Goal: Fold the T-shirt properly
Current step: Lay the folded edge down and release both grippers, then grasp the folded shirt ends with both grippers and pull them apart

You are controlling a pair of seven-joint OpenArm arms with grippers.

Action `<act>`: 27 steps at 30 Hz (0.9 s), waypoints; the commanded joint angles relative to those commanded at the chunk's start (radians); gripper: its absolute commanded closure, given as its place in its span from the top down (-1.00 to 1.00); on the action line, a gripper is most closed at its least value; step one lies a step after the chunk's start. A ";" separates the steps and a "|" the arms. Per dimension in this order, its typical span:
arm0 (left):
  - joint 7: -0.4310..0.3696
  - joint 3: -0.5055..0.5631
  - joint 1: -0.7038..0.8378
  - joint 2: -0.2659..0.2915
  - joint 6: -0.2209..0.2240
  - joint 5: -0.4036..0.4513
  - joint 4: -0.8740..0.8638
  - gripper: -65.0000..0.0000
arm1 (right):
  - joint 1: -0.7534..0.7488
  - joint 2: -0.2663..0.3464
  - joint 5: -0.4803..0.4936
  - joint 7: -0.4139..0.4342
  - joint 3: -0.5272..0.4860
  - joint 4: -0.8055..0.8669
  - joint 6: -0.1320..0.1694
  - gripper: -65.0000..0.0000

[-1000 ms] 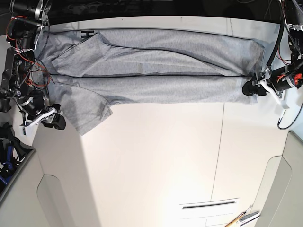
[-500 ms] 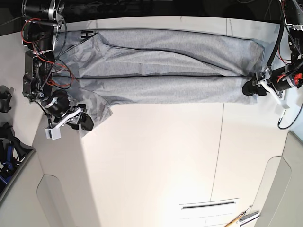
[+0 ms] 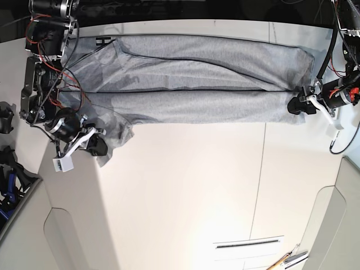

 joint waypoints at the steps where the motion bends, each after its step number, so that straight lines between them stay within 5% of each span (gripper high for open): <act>1: 0.001 0.000 0.000 0.000 0.000 0.000 0.000 0.11 | -0.031 0.000 0.006 -0.005 0.011 0.060 0.000 -1.00; 11: 0.026 0.000 0.000 0.000 0.000 -0.002 0.000 0.11 | -0.314 0.000 0.116 -0.076 0.117 0.409 0.000 -1.00; 17: 0.074 0.000 0.000 0.000 0.000 -0.052 0.000 0.11 | -0.473 0.000 0.186 -0.092 0.178 0.481 0.004 -1.00; 27: 0.089 -0.002 0.000 -0.006 0.000 -0.079 0.002 0.11 | -0.599 -0.001 0.153 -0.091 0.183 0.463 0.003 -1.00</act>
